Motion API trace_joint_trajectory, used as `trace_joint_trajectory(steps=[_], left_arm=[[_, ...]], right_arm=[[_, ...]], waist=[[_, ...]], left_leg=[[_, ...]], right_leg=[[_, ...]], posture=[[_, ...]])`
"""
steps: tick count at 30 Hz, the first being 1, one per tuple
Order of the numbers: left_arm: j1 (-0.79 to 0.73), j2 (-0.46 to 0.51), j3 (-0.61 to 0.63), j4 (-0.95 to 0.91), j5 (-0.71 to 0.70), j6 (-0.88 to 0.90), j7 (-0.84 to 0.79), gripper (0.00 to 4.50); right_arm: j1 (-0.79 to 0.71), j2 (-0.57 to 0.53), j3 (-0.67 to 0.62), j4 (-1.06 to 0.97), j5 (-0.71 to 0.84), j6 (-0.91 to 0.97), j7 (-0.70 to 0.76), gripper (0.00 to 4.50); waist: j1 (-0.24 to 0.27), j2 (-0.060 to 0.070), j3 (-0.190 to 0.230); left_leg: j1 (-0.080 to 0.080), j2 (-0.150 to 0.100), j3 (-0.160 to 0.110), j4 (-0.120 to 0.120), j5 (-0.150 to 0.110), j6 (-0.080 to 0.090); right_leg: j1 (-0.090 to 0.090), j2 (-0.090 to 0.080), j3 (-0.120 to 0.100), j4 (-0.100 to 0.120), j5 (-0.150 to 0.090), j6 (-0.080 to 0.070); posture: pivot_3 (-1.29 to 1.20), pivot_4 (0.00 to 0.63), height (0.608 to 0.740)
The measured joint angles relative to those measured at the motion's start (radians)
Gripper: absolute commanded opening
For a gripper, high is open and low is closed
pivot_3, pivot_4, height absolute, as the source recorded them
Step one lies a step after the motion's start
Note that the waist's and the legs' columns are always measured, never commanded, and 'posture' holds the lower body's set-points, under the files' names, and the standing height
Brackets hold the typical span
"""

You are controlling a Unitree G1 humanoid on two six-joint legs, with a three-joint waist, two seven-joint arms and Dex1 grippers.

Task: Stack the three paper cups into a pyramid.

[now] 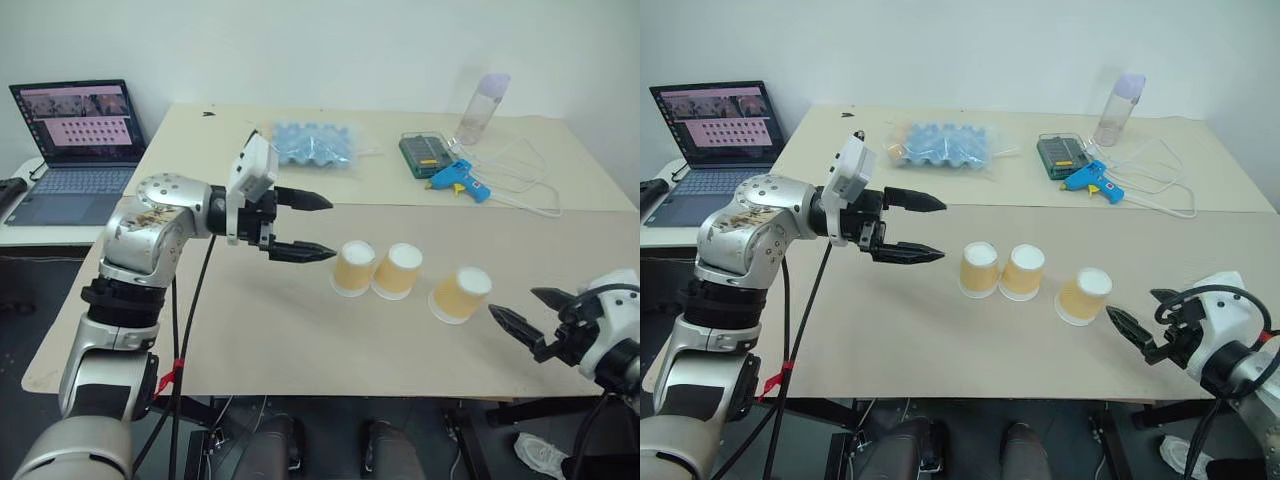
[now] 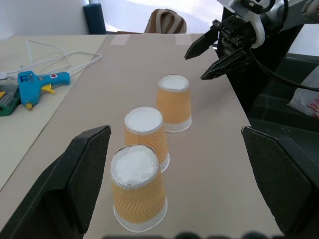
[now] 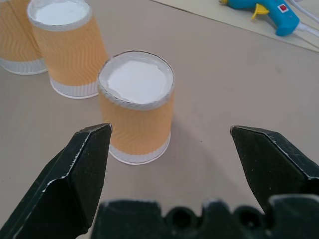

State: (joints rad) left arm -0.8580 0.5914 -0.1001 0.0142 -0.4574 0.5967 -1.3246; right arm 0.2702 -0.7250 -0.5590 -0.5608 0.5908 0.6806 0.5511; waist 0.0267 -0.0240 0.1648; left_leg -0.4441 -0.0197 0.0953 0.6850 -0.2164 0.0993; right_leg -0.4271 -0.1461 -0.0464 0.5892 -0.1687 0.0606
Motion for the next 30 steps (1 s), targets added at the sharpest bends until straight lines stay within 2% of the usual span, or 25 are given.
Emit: trace_joint_trajectory(steps=[7,21,30], left_arm=[[-0.009,0.008,-0.006,0.003,-0.001,-0.001,-0.005,4.47],[-0.015,0.008,-0.008,0.025,-0.001,-0.005,0.003,4.47],[-0.015,0.009,-0.008,0.020,-0.001,-0.003,0.014,4.47]], right_arm=[[-0.120,0.065,0.120,0.061,-0.061,-0.022,-0.063,4.50],[-0.180,0.080,0.209,0.060,-0.077,-0.025,-0.049,4.50],[-0.275,0.113,0.277,0.144,-0.117,-0.036,-0.062,4.50]], waist=[[-0.010,0.001,0.001],[-0.013,0.002,0.001],[-0.014,0.002,0.001]], left_leg=[[0.000,-0.001,0.000,0.000,0.000,0.000],[-0.001,-0.001,0.000,0.000,0.001,-0.001],[-0.001,-0.001,0.000,0.000,0.001,-0.001]], right_leg=[[-0.001,0.000,0.000,0.001,-0.001,0.000],[-0.002,0.000,0.000,0.004,-0.001,-0.001],[-0.003,0.000,0.000,0.004,-0.001,-0.001]], posture=[[0.00,0.150,0.740],[0.00,0.150,0.740],[0.00,0.150,0.740]])
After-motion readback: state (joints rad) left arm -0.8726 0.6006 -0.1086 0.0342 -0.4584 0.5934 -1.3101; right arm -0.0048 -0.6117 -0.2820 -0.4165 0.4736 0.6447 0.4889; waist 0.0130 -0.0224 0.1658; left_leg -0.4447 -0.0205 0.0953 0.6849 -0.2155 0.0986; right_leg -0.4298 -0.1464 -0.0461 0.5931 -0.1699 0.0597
